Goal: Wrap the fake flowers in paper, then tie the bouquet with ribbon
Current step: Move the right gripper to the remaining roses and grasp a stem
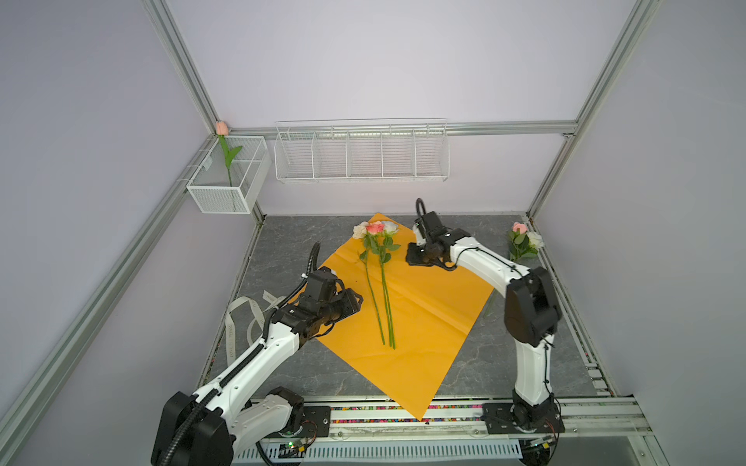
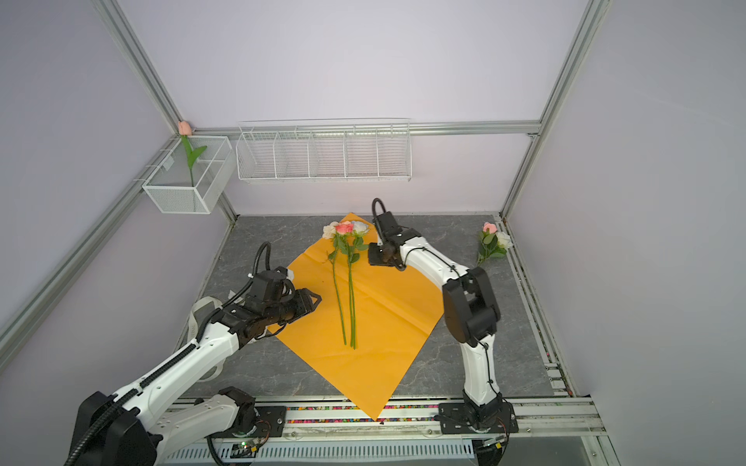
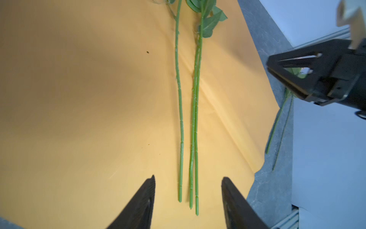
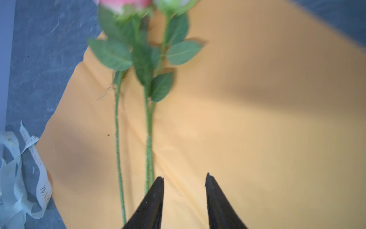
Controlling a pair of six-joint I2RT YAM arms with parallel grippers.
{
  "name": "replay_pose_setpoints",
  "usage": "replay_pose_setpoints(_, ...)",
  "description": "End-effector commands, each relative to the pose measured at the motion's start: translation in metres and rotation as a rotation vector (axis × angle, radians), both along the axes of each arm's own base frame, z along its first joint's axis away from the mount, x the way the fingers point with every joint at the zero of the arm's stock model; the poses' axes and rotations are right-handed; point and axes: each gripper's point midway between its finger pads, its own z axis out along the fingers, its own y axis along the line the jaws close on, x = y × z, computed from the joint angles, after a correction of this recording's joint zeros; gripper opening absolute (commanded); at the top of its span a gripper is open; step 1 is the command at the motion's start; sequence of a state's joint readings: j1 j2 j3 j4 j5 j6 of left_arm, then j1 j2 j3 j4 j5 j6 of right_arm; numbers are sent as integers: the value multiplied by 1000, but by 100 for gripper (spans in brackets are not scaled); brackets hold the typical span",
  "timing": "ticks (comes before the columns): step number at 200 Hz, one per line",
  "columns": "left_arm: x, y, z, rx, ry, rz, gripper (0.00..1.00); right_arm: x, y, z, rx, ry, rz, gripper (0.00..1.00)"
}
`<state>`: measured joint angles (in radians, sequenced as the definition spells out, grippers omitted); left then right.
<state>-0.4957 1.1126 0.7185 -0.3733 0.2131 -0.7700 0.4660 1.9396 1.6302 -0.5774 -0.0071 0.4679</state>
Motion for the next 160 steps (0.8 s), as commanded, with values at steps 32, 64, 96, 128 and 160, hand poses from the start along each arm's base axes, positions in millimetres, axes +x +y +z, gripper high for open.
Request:
replay_pose_setpoints(32,2,-92,21,-82,-35,-284,55,-13,-229,-21,-203,68,-350,39)
replay_pose_setpoints(64,0,-137,10,-75,0,-391,55,-17,-294,-49,-220,186,-441,38)
replay_pose_setpoints(96,1,-160,3,-58,50,-451,55,-9,-331,-65,-230,210,-497,38)
replay_pose_setpoints(128,4,-168,0,-57,55,-465,55,4,-338,-79,-221,226,-482,38)
replay_pose_setpoints(160,6,-170,-4,-47,68,-468,55,12,-347,-95,-230,265,-483,36)
